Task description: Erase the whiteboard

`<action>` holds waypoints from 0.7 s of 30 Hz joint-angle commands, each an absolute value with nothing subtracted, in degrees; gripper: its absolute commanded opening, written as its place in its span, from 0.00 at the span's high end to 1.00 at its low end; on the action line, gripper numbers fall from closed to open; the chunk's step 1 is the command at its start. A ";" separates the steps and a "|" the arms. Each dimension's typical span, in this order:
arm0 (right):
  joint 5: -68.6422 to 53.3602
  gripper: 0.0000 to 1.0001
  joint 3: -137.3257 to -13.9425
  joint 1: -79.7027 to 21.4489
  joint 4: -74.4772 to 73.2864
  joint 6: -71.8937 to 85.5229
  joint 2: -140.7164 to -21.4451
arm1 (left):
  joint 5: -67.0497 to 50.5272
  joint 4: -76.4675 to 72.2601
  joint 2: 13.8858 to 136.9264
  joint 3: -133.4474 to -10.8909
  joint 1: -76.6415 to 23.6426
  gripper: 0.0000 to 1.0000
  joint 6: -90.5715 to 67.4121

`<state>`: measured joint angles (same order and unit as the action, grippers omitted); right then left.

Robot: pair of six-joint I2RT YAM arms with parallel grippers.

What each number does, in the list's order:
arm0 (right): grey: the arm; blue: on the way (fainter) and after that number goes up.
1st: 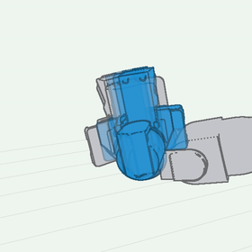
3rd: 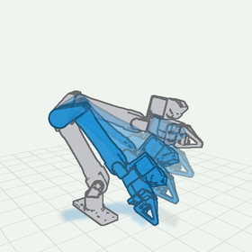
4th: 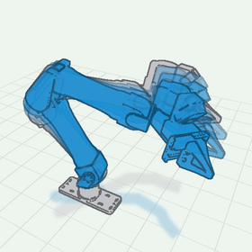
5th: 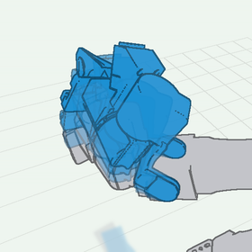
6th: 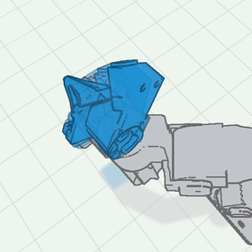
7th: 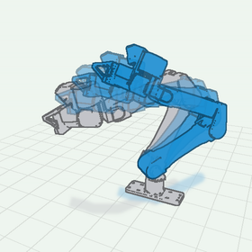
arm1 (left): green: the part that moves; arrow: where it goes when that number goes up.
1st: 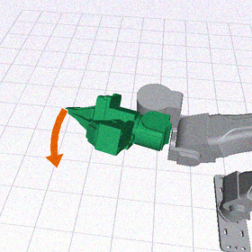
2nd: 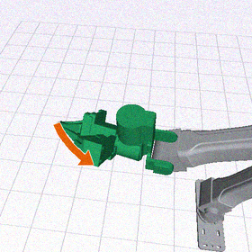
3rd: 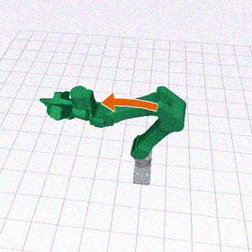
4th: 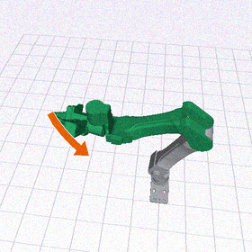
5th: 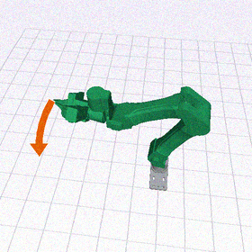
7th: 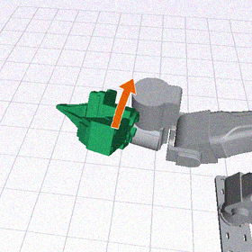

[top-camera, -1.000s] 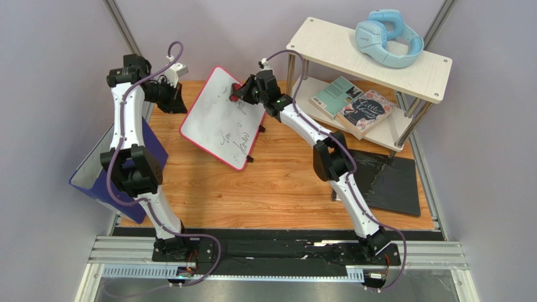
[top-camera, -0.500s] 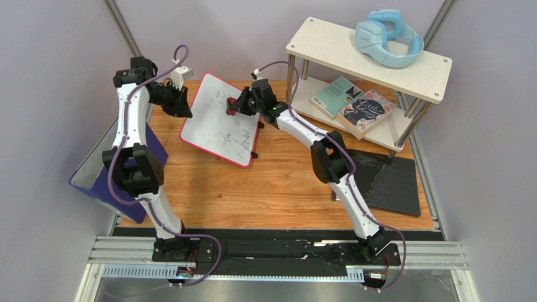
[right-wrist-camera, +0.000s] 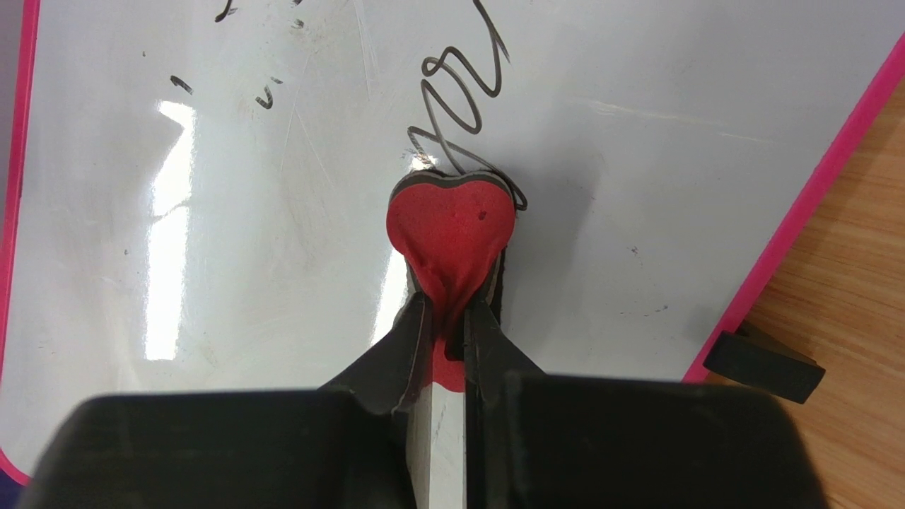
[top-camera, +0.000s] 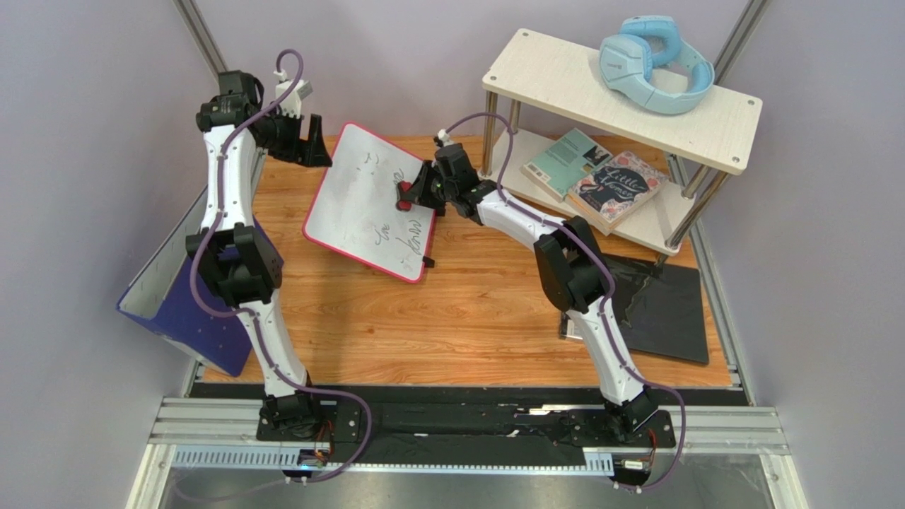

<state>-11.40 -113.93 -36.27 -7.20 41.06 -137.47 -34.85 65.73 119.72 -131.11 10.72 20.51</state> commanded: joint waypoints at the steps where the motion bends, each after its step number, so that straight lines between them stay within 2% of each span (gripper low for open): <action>1: -14.50 1.00 -110.92 -37.79 -14.68 38.76 -138.96 | -37.62 66.27 124.00 -133.58 11.07 0.12 16.01; 8: -15.03 1.00 -109.43 -37.71 -13.54 38.67 -138.16 | -37.52 68.82 128.23 -135.44 11.16 0.13 15.73; 11: -15.03 1.00 -109.42 -37.79 -13.54 38.41 -138.16 | -42.08 69.52 128.41 -134.39 11.08 0.15 16.43; 18: -15.55 1.00 -109.60 -37.79 -13.45 37.44 -138.16 | -51.23 71.97 128.76 -134.56 10.55 0.34 19.41; 21: -16.17 1.00 -109.51 -37.79 -13.10 37.35 -137.90 | -48.45 77.67 130.16 -136.05 8.71 0.37 23.71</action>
<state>-12.19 -112.03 -36.16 -5.26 39.97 -136.77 -46.26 70.87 129.47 -133.10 10.41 18.00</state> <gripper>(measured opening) 0.099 0.645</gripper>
